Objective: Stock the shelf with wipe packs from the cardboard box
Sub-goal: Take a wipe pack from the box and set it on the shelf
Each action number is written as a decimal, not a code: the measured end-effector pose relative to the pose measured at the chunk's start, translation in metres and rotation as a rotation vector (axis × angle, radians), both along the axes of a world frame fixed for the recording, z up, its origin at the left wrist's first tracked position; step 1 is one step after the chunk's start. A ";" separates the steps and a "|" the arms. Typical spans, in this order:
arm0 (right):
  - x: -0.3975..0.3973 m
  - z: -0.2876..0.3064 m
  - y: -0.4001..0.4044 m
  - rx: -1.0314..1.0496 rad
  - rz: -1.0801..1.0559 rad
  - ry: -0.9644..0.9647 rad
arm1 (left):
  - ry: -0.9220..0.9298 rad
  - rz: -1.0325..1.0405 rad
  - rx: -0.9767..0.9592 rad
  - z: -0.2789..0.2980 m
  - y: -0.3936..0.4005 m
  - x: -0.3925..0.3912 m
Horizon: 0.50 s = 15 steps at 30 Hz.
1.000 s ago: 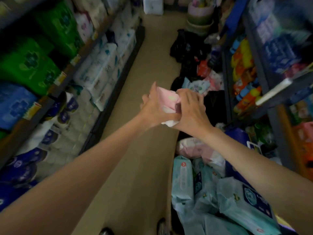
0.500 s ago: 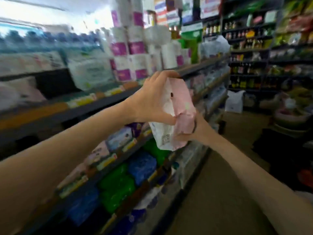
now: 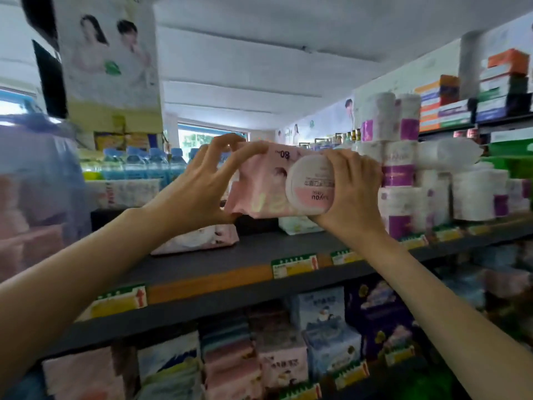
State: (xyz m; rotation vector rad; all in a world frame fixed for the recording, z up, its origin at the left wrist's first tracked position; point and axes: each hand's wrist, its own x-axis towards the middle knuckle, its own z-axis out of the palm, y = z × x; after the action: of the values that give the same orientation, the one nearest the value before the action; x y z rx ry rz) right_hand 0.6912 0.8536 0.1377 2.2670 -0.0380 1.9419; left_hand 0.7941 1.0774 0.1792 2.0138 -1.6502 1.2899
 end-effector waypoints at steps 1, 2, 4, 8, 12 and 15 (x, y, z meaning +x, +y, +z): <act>0.009 0.003 -0.005 -0.024 0.003 -0.003 | -0.034 0.019 -0.009 0.002 -0.003 0.007; 0.017 0.006 -0.010 -0.037 0.014 0.001 | -0.075 0.041 -0.016 0.004 -0.006 0.014; 0.034 0.013 -0.022 -0.054 0.052 0.009 | -0.130 0.097 -0.031 0.007 -0.013 0.026; 0.071 0.028 -0.034 -0.139 0.063 -0.013 | 0.016 0.137 -0.003 0.007 -0.014 0.038; 0.103 0.045 -0.037 -0.414 0.029 -0.106 | 0.787 -0.020 -0.168 0.017 -0.008 0.035; 0.125 0.063 -0.029 -0.659 0.060 -0.195 | 1.025 0.019 -0.160 0.021 -0.017 0.041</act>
State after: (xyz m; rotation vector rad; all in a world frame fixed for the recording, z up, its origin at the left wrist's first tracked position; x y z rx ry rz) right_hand 0.8165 0.8243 0.2008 1.6632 0.5636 1.8309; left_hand 0.8352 1.0603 0.1999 2.0233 -0.9797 0.2240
